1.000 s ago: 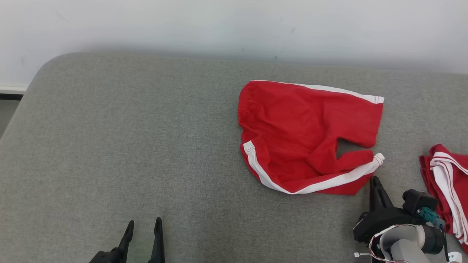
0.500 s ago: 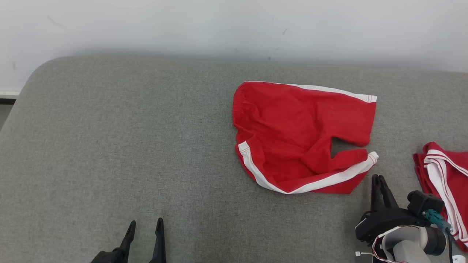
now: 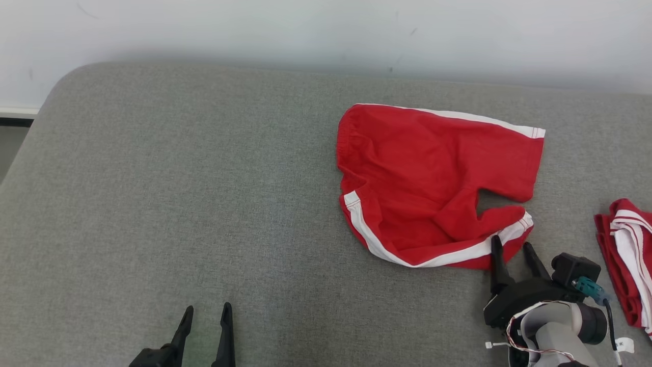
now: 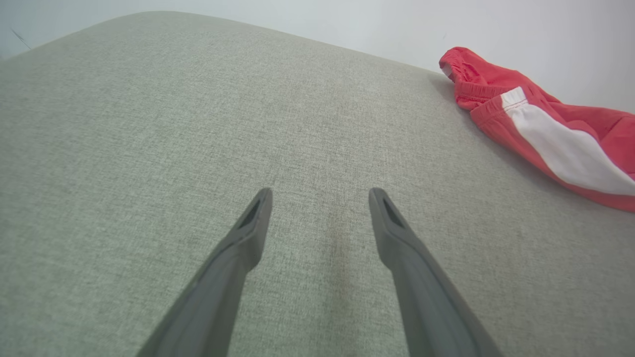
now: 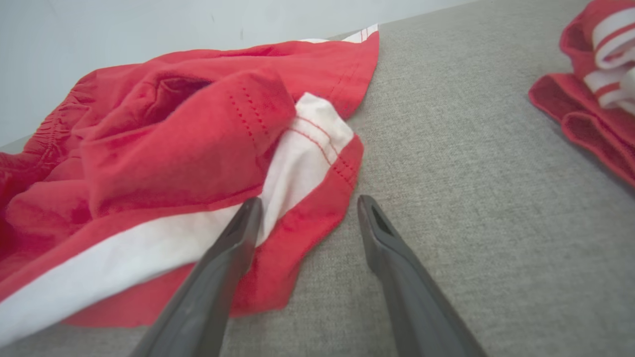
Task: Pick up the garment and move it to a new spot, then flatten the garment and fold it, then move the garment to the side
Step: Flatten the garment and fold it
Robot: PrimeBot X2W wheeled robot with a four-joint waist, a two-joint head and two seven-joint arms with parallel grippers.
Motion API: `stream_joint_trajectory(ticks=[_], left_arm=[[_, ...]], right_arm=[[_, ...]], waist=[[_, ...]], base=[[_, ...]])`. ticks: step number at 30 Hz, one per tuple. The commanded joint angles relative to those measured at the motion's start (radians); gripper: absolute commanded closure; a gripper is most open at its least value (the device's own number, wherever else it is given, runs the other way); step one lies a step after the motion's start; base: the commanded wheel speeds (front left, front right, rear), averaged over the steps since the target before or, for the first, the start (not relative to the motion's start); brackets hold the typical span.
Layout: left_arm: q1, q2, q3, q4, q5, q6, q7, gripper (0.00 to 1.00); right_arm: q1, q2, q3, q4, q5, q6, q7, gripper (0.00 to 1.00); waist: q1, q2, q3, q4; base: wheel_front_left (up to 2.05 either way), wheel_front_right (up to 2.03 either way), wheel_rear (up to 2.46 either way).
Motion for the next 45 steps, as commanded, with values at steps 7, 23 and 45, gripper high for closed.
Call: stream_joint_trajectory(ticks=[7, 23, 45], left_arm=[[-0.009, 0.000, 0.008, 0.001, -0.004, 0.007, -0.003, 0.00], [0.054, 0.000, 0.022, 0.016, -0.006, -0.007, -0.003, 0.00], [-0.151, 0.000, -0.115, 0.032, 0.048, -0.054, -0.003, 0.00]], right_arm=[[0.018, 0.000, -0.020, -0.054, 0.007, -0.003, 0.000, 1.00], [0.251, 0.034, -0.062, -0.242, 0.096, -0.003, 0.000, 1.00], [0.254, 0.035, 0.079, -0.400, 0.124, -0.003, 0.000, 0.00]], waist=[[0.0000, -0.0001, 0.003, -0.006], [0.0000, -0.0001, -0.125, -0.122], [0.0000, -0.0001, -0.026, -0.223]], base=[[0.00, 0.00, 0.00], [0.00, 0.00, 0.00], [0.00, 0.00, 0.00]])
